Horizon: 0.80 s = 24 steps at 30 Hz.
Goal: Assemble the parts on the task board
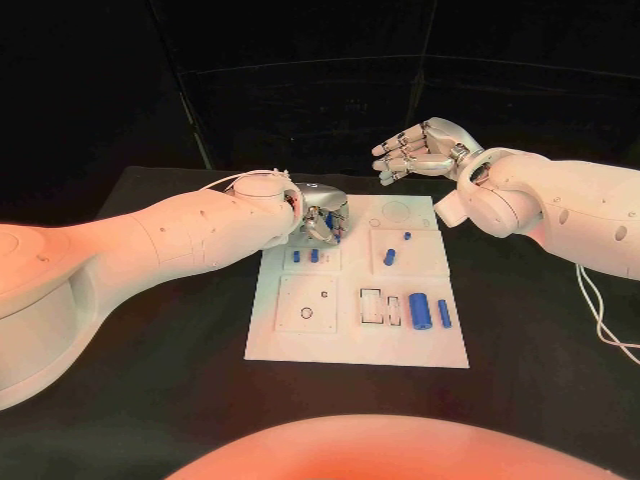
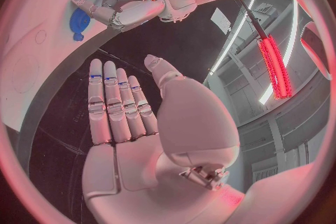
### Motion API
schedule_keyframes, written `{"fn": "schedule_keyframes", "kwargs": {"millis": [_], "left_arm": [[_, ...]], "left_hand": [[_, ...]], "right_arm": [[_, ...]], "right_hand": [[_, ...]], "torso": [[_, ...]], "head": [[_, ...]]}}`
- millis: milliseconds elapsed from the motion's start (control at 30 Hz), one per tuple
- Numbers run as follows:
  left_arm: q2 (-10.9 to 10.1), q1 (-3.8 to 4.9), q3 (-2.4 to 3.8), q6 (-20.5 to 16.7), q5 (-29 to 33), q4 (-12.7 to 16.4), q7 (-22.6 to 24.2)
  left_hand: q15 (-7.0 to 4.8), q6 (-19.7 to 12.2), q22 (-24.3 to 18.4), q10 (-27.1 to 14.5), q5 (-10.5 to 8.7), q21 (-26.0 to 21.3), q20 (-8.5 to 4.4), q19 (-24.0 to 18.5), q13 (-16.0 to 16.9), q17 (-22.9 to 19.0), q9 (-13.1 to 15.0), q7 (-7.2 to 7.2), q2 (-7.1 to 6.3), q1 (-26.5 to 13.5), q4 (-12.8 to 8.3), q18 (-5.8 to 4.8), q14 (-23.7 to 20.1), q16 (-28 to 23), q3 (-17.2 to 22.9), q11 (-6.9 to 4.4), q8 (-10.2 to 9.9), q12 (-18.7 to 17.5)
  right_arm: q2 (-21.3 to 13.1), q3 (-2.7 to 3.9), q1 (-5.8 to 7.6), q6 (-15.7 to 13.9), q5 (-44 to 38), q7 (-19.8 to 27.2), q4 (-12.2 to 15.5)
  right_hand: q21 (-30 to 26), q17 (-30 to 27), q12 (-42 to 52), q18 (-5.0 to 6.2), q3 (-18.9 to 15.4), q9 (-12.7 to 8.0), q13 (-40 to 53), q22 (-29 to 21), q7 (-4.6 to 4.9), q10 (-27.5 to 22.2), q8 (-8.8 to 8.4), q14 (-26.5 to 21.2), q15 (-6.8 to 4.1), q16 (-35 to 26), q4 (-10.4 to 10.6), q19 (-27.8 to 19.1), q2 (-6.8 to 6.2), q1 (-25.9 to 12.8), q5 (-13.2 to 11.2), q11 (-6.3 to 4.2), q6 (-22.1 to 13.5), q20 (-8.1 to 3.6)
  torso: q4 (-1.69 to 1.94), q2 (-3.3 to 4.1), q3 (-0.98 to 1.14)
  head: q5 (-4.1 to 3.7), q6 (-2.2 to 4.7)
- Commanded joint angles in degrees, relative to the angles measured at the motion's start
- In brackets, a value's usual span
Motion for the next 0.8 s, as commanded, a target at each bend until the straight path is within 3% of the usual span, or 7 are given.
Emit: {"fn": "schedule_keyframes", "kwargs": {"millis": [33, 300, 500, 667, 800], "left_arm": [[-0.04, -0.41, -0.26, 2.02, -0.80, -0.12, -1.60], [-0.37, -0.48, -0.24, -0.36, -1.02, 0.37, -0.95], [-1.98, -0.37, -0.07, -2.80, -0.80, 2.25, -0.44], [-3.33, -0.09, 1.07, -3.86, 0.27, 4.07, -0.50], [-4.28, 0.05, 2.52, -4.30, 0.54, 5.65, -0.64]], "left_hand": [[-0.23, 0.69, 0.52, 0.73, 0.11, 0.65, -0.10, 0.27, 0.11, 0.11, -0.13, 0.10, 0.37, 0.67, -0.55, -1.19, 0.51, 0.35, 1.19, 0.08, -0.46, -0.37], [-0.26, 1.57, 1.63, 1.89, 0.11, 1.69, -0.15, 0.42, 0.37, -0.07, -0.17, 0.21, 0.25, 0.05, -1.02, -1.31, 0.59, 0.47, 2.79, -0.04, -0.46, -0.29], [-0.36, 2.26, 2.32, 2.54, 0.10, 2.38, -0.21, 0.63, 0.51, -0.64, -0.12, 0.15, 0.09, -0.42, -1.12, -1.40, 0.60, 0.33, 3.29, -0.17, -0.33, -0.28], [-0.37, 2.31, 2.39, 2.58, 0.11, 2.45, -0.21, 0.66, 0.52, -0.84, -0.12, 0.16, 0.05, -0.48, -1.13, -1.41, 0.58, 0.25, 3.34, -0.18, -0.33, -0.30], [-0.38, 2.40, 2.50, 2.66, 0.12, 2.56, -0.22, 0.69, 0.54, -1.14, -0.12, 0.18, -0.01, -0.58, -1.15, -1.43, 0.54, 0.14, 3.41, -0.18, -0.34, -0.33]], "right_arm": [[0.08, 0.04, 0.11, 0.30, -0.05, 0.41, 0.04], [0.04, 0.04, 0.11, 0.29, -0.05, 0.44, 0.11], [-0.14, 0.04, 0.11, 0.21, -0.05, 0.45, 0.21], [-0.24, 0.04, 0.11, 0.16, -0.05, 0.47, 0.23], [-0.25, 0.04, 0.11, 0.15, -0.05, 0.49, 0.21]], "right_hand": [[-0.30, -0.07, 0.26, 0.18, -0.48, 0.08, 0.08, -0.10, 0.57, -0.38, 0.27, -0.31, -0.07, 0.30, 0.01, 0.34, 0.56, -0.14, 0.22, -0.12, -0.27, -0.12], [-0.30, -0.07, 0.26, 0.18, -0.48, 0.08, 0.08, -0.10, 0.57, -0.38, 0.27, -0.31, -0.07, 0.30, 0.01, 0.34, 0.56, -0.14, 0.22, -0.12, -0.27, -0.12], [-0.48, -0.14, 0.37, 0.18, -0.58, 0.07, 0.07, -0.22, 0.57, -0.46, 0.27, -0.33, -0.07, 0.40, 0.04, 0.46, 0.66, -0.05, 0.19, -0.12, -0.31, -0.13], [-0.48, -0.14, 0.37, 0.18, -0.58, 0.07, 0.07, -0.22, 0.57, -0.46, 0.27, -0.33, -0.07, 0.40, 0.04, 0.46, 0.66, -0.05, 0.19, -0.12, -0.31, -0.13], [-0.48, -0.14, 0.37, 0.18, -0.58, 0.07, 0.07, -0.22, 0.57, -0.46, 0.27, -0.33, -0.07, 0.40, 0.04, 0.46, 0.66, -0.05, 0.19, -0.12, -0.31, -0.13]], "torso": [[-0.03, -0.03, 0.01], [-0.07, 0.00, 0.01], [0.00, -0.04, 0.02], [0.10, -0.04, 0.03], [0.09, -0.01, -0.03]], "head": [[0.05, -0.01], [0.02, 0.10], [-0.24, 0.18], [-0.28, 0.27], [-0.20, 0.29]]}}
